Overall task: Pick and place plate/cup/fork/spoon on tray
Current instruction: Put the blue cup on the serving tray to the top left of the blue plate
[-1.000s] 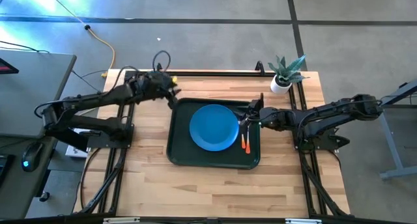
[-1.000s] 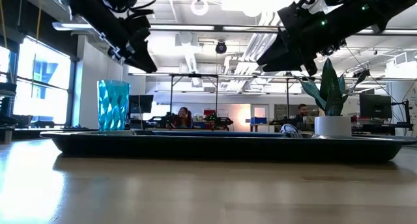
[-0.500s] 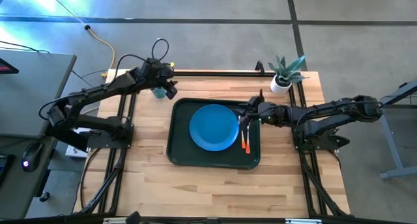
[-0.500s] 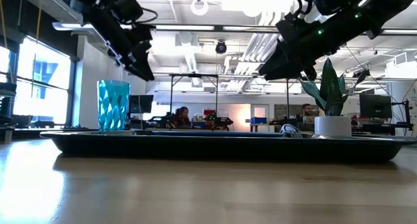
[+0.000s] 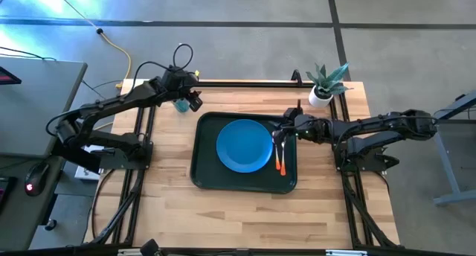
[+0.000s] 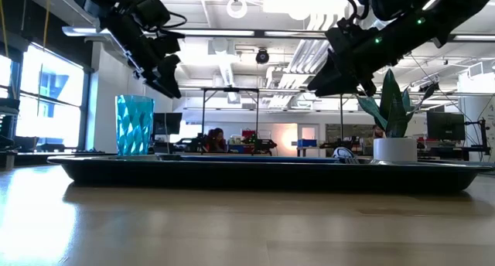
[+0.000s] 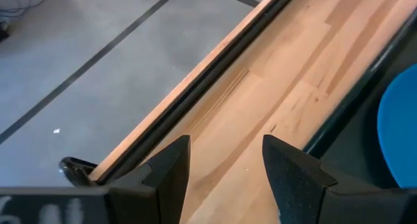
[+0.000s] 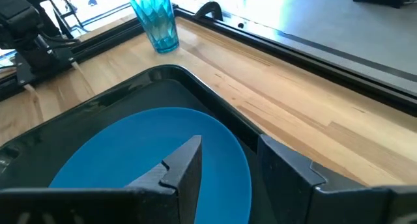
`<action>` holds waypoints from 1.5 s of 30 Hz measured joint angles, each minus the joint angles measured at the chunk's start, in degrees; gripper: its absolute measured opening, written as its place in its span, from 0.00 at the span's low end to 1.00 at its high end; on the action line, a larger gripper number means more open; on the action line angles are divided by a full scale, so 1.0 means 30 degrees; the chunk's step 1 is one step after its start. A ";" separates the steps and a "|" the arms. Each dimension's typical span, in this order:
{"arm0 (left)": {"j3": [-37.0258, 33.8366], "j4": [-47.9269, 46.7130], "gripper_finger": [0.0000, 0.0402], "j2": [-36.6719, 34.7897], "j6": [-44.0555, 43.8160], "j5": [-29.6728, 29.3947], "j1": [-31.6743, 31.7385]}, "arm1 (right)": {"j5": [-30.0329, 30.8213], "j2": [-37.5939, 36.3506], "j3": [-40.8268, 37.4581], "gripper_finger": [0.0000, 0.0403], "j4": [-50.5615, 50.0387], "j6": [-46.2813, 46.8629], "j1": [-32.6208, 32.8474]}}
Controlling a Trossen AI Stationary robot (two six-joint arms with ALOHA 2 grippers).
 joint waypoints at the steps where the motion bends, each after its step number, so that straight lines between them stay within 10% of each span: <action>1: 0.0000 -0.0005 0.46 -0.0038 -0.0006 -0.0187 -0.0005 | 0.0000 0.0000 0.0000 0.35 -0.0007 0.0000 -0.0073; 20: 0.0000 -0.1256 0.46 0.0003 -0.0059 -0.0851 0.0529 | 0.3400 0.0146 -0.0007 0.35 0.0993 -0.0477 -0.1958; 37: 0.0175 -0.3241 0.46 -0.0093 -0.0523 -0.0782 0.0510 | 0.0298 0.0364 -0.0015 0.35 0.1139 -0.0843 -0.2302; 45: 0.3815 -0.6834 0.46 -0.0040 -0.1584 -0.0571 -0.0190 | -0.0160 0.0364 -0.0015 0.35 0.1381 -0.0003 -0.2295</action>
